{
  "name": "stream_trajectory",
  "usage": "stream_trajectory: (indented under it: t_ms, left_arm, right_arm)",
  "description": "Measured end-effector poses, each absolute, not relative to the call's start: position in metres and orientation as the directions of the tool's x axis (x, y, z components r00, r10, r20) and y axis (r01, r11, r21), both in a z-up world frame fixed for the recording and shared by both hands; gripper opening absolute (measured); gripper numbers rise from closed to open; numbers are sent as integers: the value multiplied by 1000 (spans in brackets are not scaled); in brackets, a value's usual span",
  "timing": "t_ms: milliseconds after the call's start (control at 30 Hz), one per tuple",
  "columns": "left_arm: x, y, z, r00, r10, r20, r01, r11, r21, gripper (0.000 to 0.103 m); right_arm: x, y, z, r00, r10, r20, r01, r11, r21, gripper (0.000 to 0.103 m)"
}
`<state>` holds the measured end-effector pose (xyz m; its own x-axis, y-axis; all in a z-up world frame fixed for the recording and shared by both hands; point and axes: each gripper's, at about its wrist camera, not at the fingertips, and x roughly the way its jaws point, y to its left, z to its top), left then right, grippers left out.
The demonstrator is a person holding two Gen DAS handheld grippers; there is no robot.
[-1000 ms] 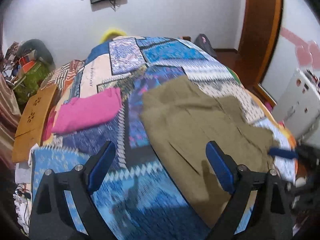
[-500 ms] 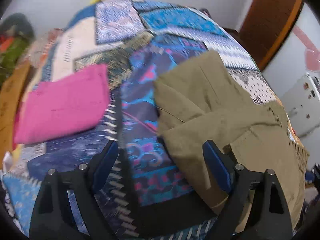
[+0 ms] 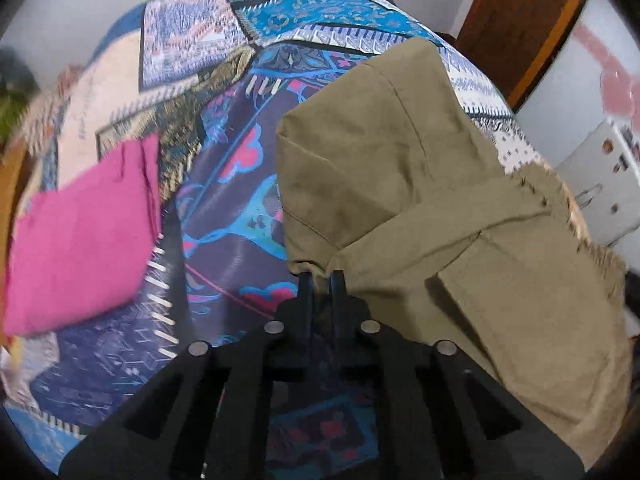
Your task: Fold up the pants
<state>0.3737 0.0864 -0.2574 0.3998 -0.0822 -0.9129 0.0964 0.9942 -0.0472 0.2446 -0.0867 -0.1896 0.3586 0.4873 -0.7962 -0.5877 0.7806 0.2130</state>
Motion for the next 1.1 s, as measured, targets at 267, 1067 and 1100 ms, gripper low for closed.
stream_trajectory:
  t_ms: [267, 1067, 1100]
  left_arm:
    - [327, 122, -259, 416, 95, -904, -25, 995, 94, 1]
    - [446, 126, -245, 430, -29, -902, -2, 999, -33, 50]
    - [448, 126, -247, 430, -42, -902, 4, 999, -45, 43]
  right_arm:
    - [279, -78, -199, 335, 477, -812, -616, 763, 194, 55]
    - [269, -131, -192, 428, 448, -785, -434, 864, 256, 57]
    - [267, -129, -195, 422, 446, -789, -432, 864, 257, 57]
